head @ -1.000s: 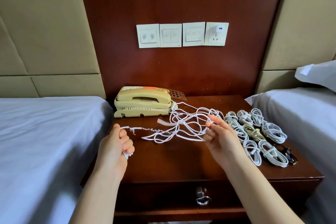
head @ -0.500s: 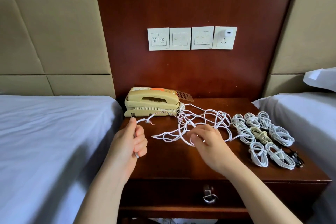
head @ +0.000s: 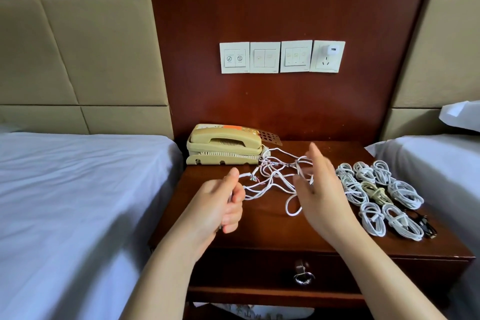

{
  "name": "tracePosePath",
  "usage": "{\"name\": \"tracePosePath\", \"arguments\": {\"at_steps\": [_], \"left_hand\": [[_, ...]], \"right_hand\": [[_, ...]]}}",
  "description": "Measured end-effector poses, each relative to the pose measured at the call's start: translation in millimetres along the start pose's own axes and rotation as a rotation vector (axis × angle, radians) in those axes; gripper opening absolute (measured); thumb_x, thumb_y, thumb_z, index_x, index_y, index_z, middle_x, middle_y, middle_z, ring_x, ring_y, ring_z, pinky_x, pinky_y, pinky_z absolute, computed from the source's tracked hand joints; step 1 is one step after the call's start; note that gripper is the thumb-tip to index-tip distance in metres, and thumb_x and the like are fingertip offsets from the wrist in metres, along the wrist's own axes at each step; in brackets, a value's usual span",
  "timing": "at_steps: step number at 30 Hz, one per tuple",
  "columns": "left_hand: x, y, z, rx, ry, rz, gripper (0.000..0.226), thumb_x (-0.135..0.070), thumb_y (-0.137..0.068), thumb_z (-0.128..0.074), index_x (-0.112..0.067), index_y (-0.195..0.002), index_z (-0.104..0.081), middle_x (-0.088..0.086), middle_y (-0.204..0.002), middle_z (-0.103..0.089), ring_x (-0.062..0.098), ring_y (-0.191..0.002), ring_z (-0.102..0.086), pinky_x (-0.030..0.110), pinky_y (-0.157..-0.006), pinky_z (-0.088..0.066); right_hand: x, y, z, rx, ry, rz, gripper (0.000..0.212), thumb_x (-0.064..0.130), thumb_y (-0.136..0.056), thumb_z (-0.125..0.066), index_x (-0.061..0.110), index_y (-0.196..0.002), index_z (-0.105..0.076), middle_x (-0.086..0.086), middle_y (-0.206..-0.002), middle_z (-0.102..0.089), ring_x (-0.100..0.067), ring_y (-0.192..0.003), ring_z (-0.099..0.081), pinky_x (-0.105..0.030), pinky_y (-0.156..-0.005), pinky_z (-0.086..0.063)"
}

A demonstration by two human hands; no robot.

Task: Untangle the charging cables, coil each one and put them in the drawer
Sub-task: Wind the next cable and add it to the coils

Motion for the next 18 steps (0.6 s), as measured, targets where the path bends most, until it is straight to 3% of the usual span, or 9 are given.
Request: {"name": "tracePosePath", "arguments": {"at_steps": [1,3,6,8,10,13,15,18], "left_hand": [[-0.1,0.7,-1.0,0.01,-0.007,0.001,0.048,-0.032,-0.099,-0.033,-0.01,-0.057,-0.036,-0.004,-0.043,-0.02,0.006,-0.032,-0.021,0.016,-0.034,-0.022],[-0.1,2.2,-5.4,0.045,-0.024,0.006,0.047,-0.032,-0.099,-0.033,-0.01,-0.058,-0.036,-0.003,-0.044,-0.019,0.006,-0.032,-0.02,0.016,-0.034,-0.023],[1.8,4.1,-13.5,0.097,-0.046,0.007,0.047,-0.032,-0.099,-0.032,-0.01,-0.058,-0.036,-0.004,-0.043,-0.02,0.006,-0.032,-0.02,0.016,-0.034,-0.023],[3.0,3.3,-16.0,0.111,-0.032,0.004,0.047,-0.032,-0.099,-0.032,-0.01,-0.057,-0.035,-0.005,-0.041,-0.021,0.005,-0.031,-0.021,0.016,-0.034,-0.023],[4.4,1.4,-16.2,0.117,0.001,0.012,0.047,-0.033,-0.098,-0.033,-0.01,-0.057,-0.036,-0.005,-0.041,-0.02,0.005,-0.031,-0.021,0.017,-0.034,-0.023],[10.9,-2.2,-14.1,0.124,0.031,0.034,0.049,-0.036,-0.096,-0.035,-0.013,-0.053,-0.039,-0.005,-0.043,-0.02,0.005,-0.032,-0.021,0.016,-0.035,-0.023],[17.7,-5.6,-13.8,0.127,0.031,0.051,0.05,-0.037,-0.095,-0.035,-0.014,-0.052,-0.041,-0.005,-0.043,-0.021,0.005,-0.032,-0.021,0.016,-0.035,-0.023],[25.8,-11.2,-16.7,0.133,0.023,0.074,0.049,-0.035,-0.097,-0.034,-0.012,-0.054,-0.039,-0.005,-0.042,-0.021,0.005,-0.032,-0.021,0.016,-0.034,-0.023]], "right_hand": [[7.6,1.5,4.2,-0.064,0.102,0.111,0.062,-0.001,-0.093,-0.049,0.013,-0.148,-0.024,-0.005,-0.147,-0.036,-0.018,-0.127,-0.04,-0.02,-0.102,-0.029],[22.1,7.5,3.5,-0.133,0.325,0.343,0.061,-0.006,-0.084,-0.048,0.012,-0.142,-0.041,-0.01,-0.147,-0.038,-0.028,-0.136,-0.032,-0.035,-0.107,-0.026],[25.1,16.5,-18.7,0.095,0.392,0.46,0.052,0.016,-0.082,-0.039,0.017,-0.133,-0.051,0.002,-0.144,-0.045,-0.014,-0.139,-0.024,-0.043,-0.114,-0.02],[22.1,22.6,-32.7,0.278,0.307,0.438,0.055,0.034,-0.085,-0.037,0.024,-0.138,-0.044,0.012,-0.148,-0.038,0.002,-0.14,-0.011,-0.035,-0.119,-0.005],[23.7,23.1,-33.3,0.29,0.185,0.443,0.062,0.049,-0.083,-0.034,0.031,-0.143,-0.034,0.016,-0.148,-0.034,0.007,-0.14,-0.009,-0.02,-0.115,0.002],[25.0,18.5,-28.9,0.243,0.01,0.427,0.055,0.049,-0.086,-0.04,0.035,-0.139,-0.037,0.016,-0.144,-0.038,0.003,-0.139,-0.02,-0.025,-0.115,-0.014],[22.3,15.7,-30.0,0.223,-0.02,0.435,0.043,0.046,-0.089,-0.043,0.023,-0.123,-0.057,0.012,-0.137,-0.048,-0.001,-0.137,-0.029,-0.025,-0.113,-0.022],[13.8,12.2,-31.4,0.22,-0.112,0.379,0.035,0.038,-0.094,-0.044,0.012,-0.1,-0.066,0.01,-0.114,-0.062,0.001,-0.118,-0.049,-0.016,-0.099,-0.035]]}}
Point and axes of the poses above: each hand's wrist, its own y-axis away from the middle knuckle, its own z-axis out of the back of the hand, x = y × z, the point moved 6 cm from there along -y, towards the middle knuckle
